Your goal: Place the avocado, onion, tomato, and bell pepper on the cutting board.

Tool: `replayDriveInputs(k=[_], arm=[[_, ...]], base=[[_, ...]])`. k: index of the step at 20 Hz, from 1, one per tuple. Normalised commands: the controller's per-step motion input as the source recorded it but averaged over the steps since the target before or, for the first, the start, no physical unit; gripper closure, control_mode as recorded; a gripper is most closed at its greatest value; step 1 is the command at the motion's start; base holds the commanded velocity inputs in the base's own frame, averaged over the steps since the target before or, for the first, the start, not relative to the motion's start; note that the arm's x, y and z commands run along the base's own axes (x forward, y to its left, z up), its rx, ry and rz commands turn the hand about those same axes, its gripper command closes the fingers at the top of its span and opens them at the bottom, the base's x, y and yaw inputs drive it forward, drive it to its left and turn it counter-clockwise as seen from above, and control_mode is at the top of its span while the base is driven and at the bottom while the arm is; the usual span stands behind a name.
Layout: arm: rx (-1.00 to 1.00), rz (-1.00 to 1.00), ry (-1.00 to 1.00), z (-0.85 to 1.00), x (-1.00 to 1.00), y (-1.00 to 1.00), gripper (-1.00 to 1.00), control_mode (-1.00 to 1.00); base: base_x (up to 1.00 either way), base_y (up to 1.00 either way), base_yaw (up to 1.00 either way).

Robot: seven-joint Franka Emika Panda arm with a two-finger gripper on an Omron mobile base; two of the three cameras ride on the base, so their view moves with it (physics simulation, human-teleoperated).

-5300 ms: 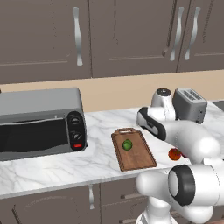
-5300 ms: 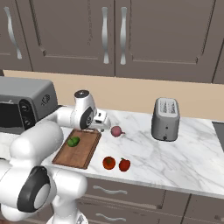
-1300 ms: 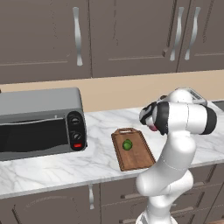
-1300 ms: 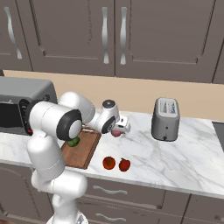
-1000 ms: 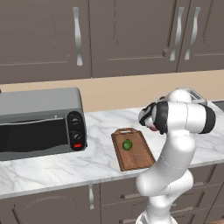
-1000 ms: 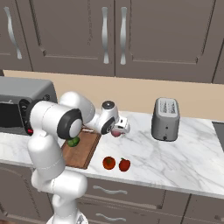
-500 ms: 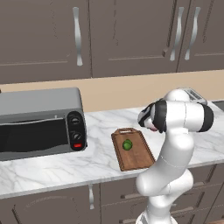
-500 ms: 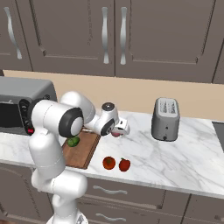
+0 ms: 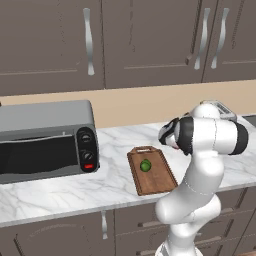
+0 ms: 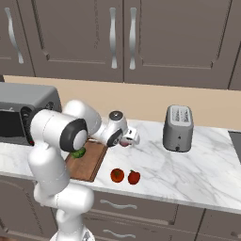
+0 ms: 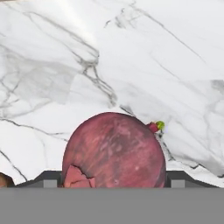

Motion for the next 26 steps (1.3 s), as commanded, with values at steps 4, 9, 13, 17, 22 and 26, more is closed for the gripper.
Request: replayDriveInputs(k=[4,9,13,17,22,26], arm=[[0.0,-0.01,-0.11,0.44,-0.55,0.0,1.0,-1.0],[0.0,-0.01,-0.02,0.56,-0.44,0.0,1.0,-1.0],[0.0,-0.04,0.04,0.72,-0.18,0.09,1.0,-1.0],[0.0,-0.06,0.12,0.68,-0.11,0.05,1.0,-1.0],[0.0,-0.03,0.09,0.28,-0.36,0.05,1.0,-1.0],[0.0,-0.01,0.08,0.16,-0.46,0.13,1.0,-1.0]], base=[[0.0,0.0,0.0],[0.0,0.0,0.0],[0.0,0.0,0.0],[0.0,0.0,0.0],[0.0,0.0,0.0],[0.0,0.0,0.0]])
